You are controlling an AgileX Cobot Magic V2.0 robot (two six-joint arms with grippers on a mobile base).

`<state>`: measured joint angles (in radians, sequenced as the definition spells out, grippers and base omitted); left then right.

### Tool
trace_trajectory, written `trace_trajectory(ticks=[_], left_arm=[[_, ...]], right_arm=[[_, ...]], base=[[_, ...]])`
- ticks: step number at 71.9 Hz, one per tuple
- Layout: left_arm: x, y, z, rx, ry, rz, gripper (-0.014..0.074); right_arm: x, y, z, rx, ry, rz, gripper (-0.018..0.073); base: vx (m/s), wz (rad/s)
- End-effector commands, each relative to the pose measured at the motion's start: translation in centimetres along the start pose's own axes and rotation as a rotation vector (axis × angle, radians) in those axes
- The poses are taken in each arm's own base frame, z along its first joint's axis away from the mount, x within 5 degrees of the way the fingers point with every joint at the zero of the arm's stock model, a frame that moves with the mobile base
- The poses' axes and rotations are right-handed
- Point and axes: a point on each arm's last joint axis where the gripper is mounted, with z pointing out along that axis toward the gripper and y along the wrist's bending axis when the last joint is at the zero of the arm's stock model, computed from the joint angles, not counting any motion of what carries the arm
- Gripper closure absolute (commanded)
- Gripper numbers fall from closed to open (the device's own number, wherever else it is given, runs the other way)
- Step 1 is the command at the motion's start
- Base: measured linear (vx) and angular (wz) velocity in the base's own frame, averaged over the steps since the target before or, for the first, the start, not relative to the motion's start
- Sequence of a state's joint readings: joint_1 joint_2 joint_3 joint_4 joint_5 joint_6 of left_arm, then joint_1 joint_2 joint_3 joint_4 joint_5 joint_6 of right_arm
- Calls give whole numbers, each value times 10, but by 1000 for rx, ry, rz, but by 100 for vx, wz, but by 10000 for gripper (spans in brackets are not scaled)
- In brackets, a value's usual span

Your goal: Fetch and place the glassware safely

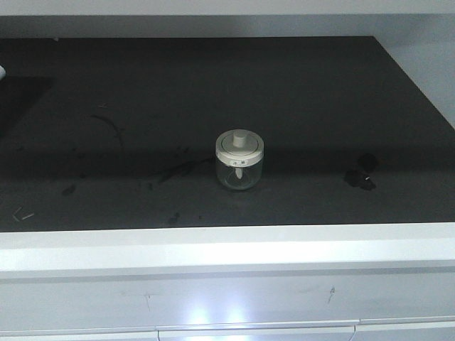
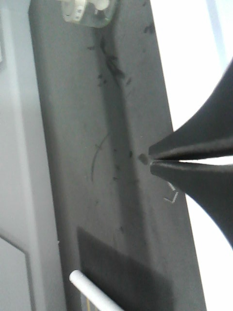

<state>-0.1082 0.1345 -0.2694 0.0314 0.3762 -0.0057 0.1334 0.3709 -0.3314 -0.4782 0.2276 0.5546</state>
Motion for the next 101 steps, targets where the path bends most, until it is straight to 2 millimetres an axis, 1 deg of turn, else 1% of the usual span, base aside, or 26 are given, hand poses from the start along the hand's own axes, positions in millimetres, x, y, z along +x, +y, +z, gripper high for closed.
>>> trace_trajectory(ticks=[1,14,22,27,38,49,57,68,75,82,87,97,101], left_arm=[[-11,-1,-1,11,-103,-12,603],[-10,-1,0,12,-121,-21,603],[-10,-2,0,37,-119,-136,603],[-10,-3,0,45,-119,-166,603],[-10,-3,0,46,-119,-169,603],[-10,-3,0,46,-119,-169,603],[-10,-3,0,46,-119,-169,603],[-10,-3,0,46,-119,-169,603],[-10,-3,0,46,-119,-169,603],[-10,-3,0,46,-119,-169,603],[-10,-3,0,46,-119,-169,603],[-10,-3,0,46,-119,-169,603],[-10,-3,0,46,-119,-169,603]], right_arm=[[-10,3,-2,-31,-35,-28,560],[-11,7,-2,-70,-43,-74,560],[-11,8,-2,-85,-45,-82,560],[-11,9,-2,-93,-44,-76,560],[-12,11,-2,-115,-56,-52,560],[-13,12,-2,-121,-69,-93,560],[-14,12,-2,-126,-86,-67,560],[-17,12,1,-116,-110,-144,542],[-16,12,3,-116,-103,-154,491],[-16,15,6,-135,-95,-156,410],[-15,19,11,-172,-92,-160,312],[-18,28,23,-224,-121,-151,149],[-20,31,28,-236,-145,-150,111]], base=[[0,0],[0,0],[0,0],[0,0],[0,0],[0,0],[0,0],[0,0],[0,0],[0,0],[0,0],[0,0],[0,0]])
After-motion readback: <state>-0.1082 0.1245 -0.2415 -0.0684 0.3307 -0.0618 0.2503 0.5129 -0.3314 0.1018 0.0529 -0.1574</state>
